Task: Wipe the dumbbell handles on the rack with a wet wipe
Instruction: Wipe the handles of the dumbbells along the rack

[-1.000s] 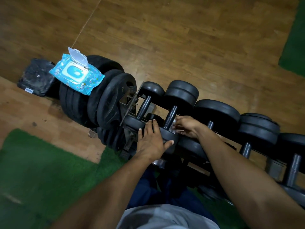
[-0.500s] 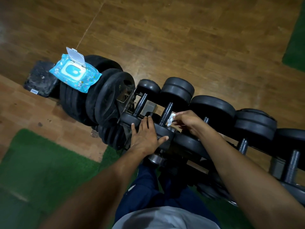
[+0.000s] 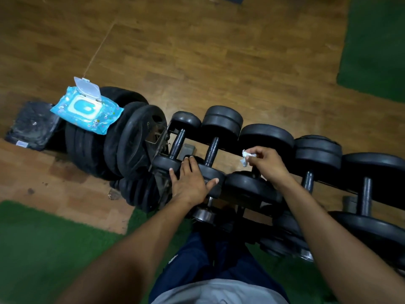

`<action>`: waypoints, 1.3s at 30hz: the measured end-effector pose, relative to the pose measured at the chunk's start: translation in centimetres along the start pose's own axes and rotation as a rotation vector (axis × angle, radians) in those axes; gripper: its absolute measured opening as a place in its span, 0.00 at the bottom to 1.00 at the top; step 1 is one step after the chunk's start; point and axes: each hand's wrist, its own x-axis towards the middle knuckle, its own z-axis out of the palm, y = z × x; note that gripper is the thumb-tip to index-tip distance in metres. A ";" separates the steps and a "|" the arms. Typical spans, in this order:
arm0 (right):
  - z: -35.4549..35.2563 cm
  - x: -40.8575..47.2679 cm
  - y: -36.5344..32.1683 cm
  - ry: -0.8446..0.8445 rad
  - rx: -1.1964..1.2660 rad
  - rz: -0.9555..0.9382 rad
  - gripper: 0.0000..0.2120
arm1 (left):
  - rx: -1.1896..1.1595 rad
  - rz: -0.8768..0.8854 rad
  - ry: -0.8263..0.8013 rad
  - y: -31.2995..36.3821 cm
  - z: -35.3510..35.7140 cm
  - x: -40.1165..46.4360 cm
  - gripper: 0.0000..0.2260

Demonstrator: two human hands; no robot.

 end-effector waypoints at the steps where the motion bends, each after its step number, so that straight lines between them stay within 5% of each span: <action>1: -0.2 -0.4 0.2 0.020 -0.032 -0.009 0.01 | -0.013 -0.005 -0.008 0.1 -0.1 -0.1 0.50; 9: -1.4 -2.2 1.1 0.124 -0.006 -0.034 0.05 | -0.079 0.143 0.129 2.8 1.0 -2.3 0.42; 13: -2.6 -3.6 1.5 0.156 -0.069 -0.036 0.06 | -0.081 0.283 0.062 6.5 2.6 -4.3 0.39; 19: -4.5 -3.8 1.3 0.153 -0.256 -0.140 0.09 | -0.107 0.253 0.041 8.0 4.8 -5.5 0.43; 21: -4.6 -3.0 1.4 0.072 -0.384 -0.198 0.09 | -0.103 0.226 0.056 8.6 4.8 -5.3 0.44; 26: -4.2 -1.0 1.7 -0.427 -0.690 -0.302 0.10 | -0.138 0.115 0.020 10.5 4.6 -5.3 0.54; 32: -5.3 0.1 1.7 -0.605 -0.923 -0.527 0.12 | -0.197 -0.035 0.020 13.5 4.8 -4.7 0.57; 35: -5.3 0.8 2.7 -0.489 -0.971 -0.639 0.12 | -0.170 -0.092 0.034 14.3 5.4 -4.5 0.58; 39: -5.5 1.7 4.4 -0.183 -0.948 -0.560 0.17 | -0.165 -0.122 0.041 14.6 5.7 -4.4 0.59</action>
